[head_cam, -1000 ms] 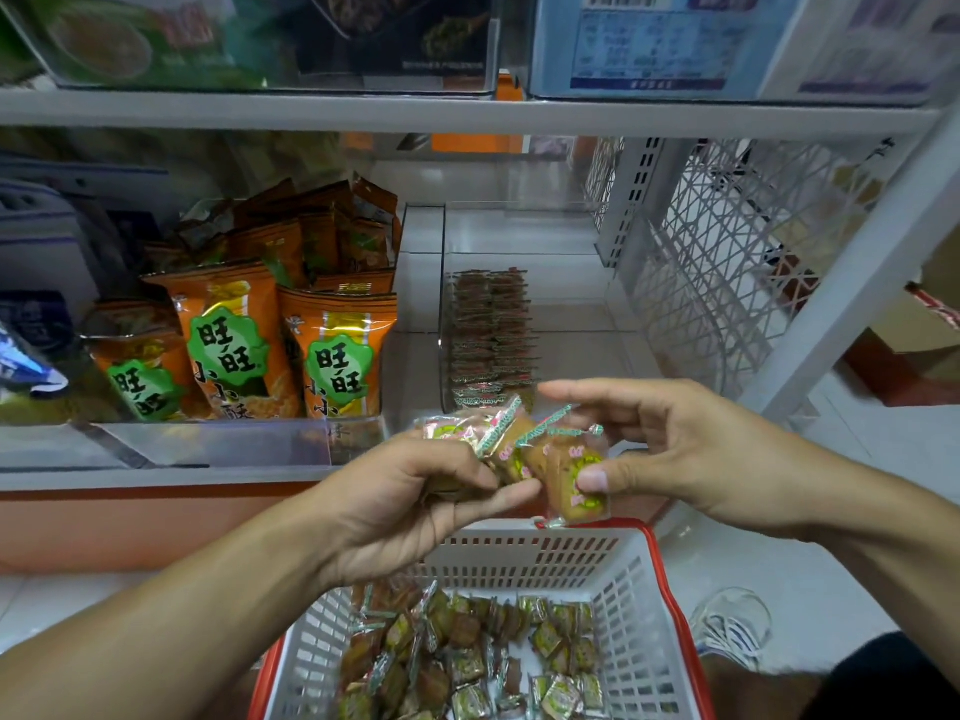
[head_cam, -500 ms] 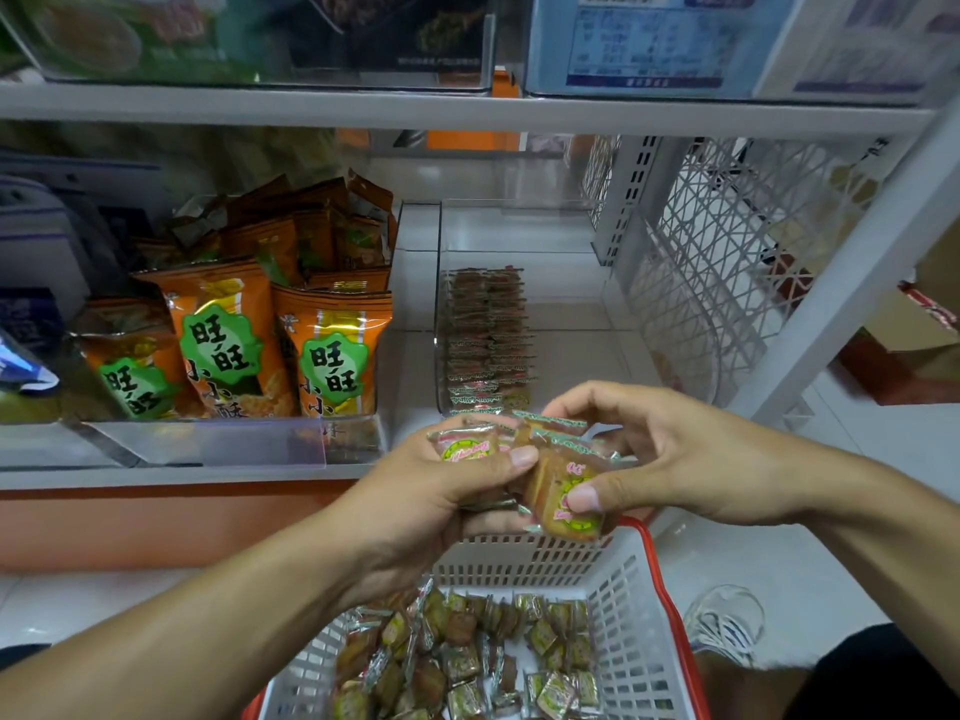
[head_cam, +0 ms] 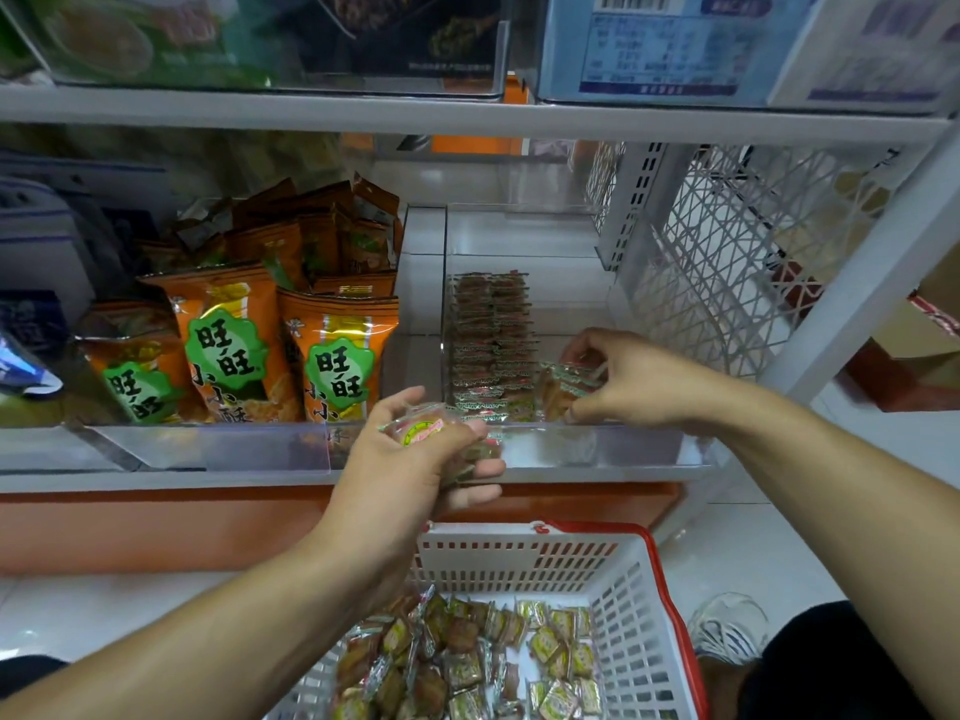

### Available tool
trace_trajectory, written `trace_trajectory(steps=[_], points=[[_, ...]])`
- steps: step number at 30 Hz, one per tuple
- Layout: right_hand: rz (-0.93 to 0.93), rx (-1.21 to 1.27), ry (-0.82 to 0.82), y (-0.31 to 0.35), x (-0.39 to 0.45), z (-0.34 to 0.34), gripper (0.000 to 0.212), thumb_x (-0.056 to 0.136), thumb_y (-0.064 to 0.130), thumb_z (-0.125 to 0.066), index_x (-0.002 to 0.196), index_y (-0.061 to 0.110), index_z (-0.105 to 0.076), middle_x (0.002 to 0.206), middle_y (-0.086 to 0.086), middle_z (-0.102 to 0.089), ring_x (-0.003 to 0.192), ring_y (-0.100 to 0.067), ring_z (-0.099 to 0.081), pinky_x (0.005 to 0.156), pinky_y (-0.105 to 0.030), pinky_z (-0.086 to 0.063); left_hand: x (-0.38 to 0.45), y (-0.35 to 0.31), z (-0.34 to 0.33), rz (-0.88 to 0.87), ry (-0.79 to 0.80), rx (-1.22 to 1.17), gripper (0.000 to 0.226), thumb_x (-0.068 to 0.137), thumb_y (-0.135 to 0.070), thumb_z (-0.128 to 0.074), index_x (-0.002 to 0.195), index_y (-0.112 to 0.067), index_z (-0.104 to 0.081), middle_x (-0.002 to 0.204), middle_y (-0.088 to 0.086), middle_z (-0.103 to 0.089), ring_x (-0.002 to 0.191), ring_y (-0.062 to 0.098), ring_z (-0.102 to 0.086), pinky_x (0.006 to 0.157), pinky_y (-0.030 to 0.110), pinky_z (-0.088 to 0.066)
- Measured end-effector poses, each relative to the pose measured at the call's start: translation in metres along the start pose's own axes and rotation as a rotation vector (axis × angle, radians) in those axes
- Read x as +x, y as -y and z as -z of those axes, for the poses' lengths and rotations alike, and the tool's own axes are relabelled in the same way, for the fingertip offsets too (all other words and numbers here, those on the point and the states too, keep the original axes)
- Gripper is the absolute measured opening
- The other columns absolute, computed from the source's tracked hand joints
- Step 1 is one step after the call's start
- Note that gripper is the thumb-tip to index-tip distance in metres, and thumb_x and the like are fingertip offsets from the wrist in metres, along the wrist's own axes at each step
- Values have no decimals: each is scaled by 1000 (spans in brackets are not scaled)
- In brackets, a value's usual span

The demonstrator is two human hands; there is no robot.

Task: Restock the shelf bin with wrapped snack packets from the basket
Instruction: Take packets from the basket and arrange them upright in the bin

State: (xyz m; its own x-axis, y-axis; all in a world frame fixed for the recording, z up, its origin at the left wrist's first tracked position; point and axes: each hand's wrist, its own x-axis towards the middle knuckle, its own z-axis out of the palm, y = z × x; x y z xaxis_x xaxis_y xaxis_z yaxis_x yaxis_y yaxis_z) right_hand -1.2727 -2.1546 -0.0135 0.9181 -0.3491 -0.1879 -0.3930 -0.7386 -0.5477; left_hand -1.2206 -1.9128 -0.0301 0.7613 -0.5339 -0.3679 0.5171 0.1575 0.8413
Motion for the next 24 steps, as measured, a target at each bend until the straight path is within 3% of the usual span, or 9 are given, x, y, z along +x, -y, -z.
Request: trace_trajectory(steps=[5, 8, 10, 15, 19, 21, 24], points=[[-14, -95, 112, 7, 29, -21, 43, 72, 21, -86, 109, 28, -65, 98, 9, -64, 84, -13, -63, 69, -22, -50, 6, -3, 1, 35, -2, 12, 57, 86, -6, -77, 132, -24, -50, 94, 14, -79, 85, 36, -78, 59, 32, -62], [-67, -28, 181, 7, 36, -27, 41, 70, 25, -90, 103, 31, -66, 95, 10, -65, 74, -4, -57, 55, -10, -44, 7, -2, -1, 60, 14, 32, 52, 87, -5, -77, 130, -21, -52, 98, 16, -79, 86, 37, -78, 59, 32, -62], [-100, 59, 221, 5, 37, -26, 36, 73, 30, -89, 101, 31, -67, 99, 8, -68, 77, -4, -60, 61, -12, -46, 8, -1, -1, 76, 17, 36, 49, 88, -5, -77, 129, -20, -53, 102, 18, -78, 85, 36, -78, 58, 32, -62], [-238, 312, 269, 0, 37, -21, 8, 97, 23, -67, 104, 18, -66, 97, -1, -70, 95, -21, -66, 83, -34, -56, 10, -1, -1, 77, 12, 32, 50, 88, -12, -78, 132, -12, -53, 100, 19, -77, 84, 35, -78, 57, 32, -62], [-175, 139, 318, 8, 32, -24, 20, 100, 27, -61, 117, 20, -70, 102, 6, -70, 90, -11, -64, 71, -21, -48, 9, -5, -3, 82, 20, 34, 48, 92, -41, -70, 125, -9, -56, 92, 15, -77, 77, 31, -78, 55, 31, -61], [-147, 11, 240, 13, 27, -19, 23, 98, 34, -63, 116, 23, -71, 103, 6, -72, 87, -12, -67, 68, -23, -50, 7, -7, -2, 78, 15, 30, 49, 95, -56, -57, 117, -11, -59, 91, 15, -78, 72, 28, -77, 51, 30, -59], [-27, -11, -80, 23, 14, -8, 22, 92, 41, -67, 104, 23, -73, 97, 2, -75, 85, -19, -71, 78, -35, -57, 1, -10, 0, 48, -19, 16, 58, 94, -67, -45, 119, -16, -58, 89, 15, -78, 61, 23, -73, 43, 27, -53]])
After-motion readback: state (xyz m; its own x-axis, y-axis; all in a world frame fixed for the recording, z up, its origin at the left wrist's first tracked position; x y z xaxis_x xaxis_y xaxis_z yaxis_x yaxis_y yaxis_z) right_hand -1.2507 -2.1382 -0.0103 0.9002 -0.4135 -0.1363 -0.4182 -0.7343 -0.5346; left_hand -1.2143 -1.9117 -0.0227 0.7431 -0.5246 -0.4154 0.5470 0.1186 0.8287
